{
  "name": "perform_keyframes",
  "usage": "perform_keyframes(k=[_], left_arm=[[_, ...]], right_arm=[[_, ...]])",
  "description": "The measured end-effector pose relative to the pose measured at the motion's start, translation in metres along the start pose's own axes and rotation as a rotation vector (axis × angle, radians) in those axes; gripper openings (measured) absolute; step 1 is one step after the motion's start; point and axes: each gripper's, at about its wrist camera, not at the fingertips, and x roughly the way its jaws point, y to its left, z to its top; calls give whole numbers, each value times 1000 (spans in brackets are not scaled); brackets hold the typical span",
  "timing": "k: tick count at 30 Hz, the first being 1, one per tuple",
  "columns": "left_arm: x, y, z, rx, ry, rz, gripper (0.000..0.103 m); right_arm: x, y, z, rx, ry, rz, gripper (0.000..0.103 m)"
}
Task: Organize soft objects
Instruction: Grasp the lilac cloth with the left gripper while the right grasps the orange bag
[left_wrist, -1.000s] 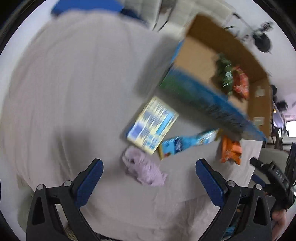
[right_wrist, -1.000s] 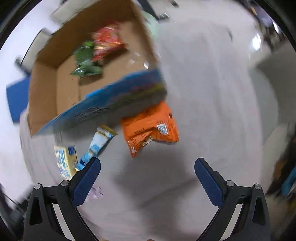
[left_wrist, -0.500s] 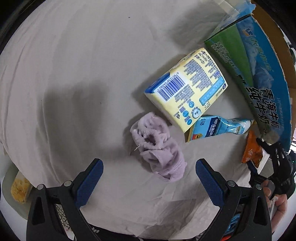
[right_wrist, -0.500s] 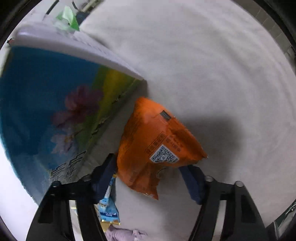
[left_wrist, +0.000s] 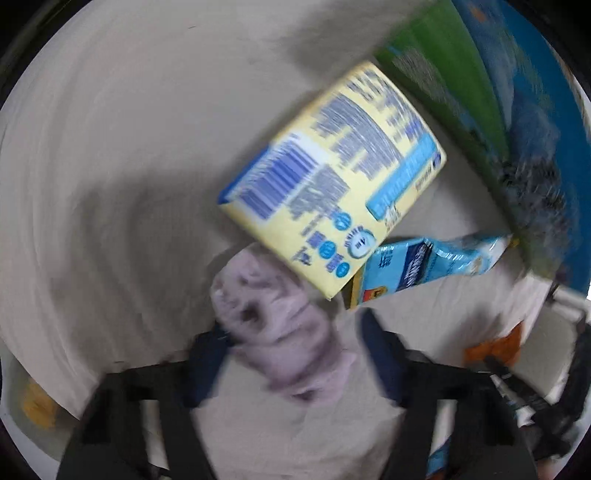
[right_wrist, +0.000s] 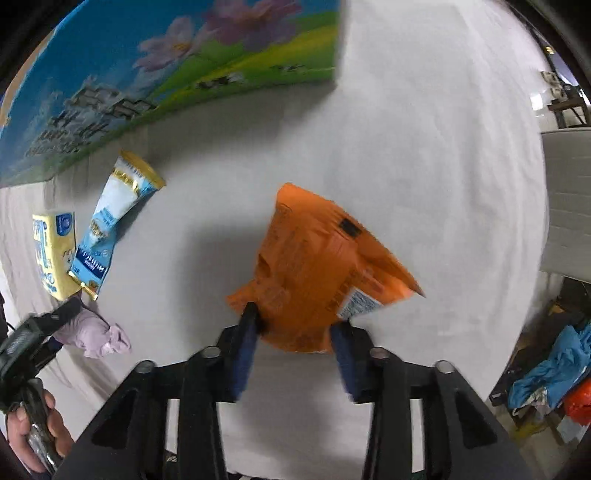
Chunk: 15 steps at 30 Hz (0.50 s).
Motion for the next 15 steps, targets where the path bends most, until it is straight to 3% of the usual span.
perform_keyframes(k=[2, 6, 7, 10, 15], left_arm=[[-1, -12, -6, 79, -26, 61, 50], [-7, -45, -20, 256, -66, 176, 48], [-6, -57, -26, 315, -62, 202, 48], [2, -79, -32, 387, -30, 199, 48], [14, -110, -27, 460, -8, 204, 48]], right_arm=[[-5, -7, -2, 61, -43, 79, 75], [1, -17, 7, 177, -45, 171, 76], [6, -17, 7, 203, -43, 180, 75], [15, -11, 9, 203, -35, 148, 50], [20, 15, -15, 40, 26, 95, 44]])
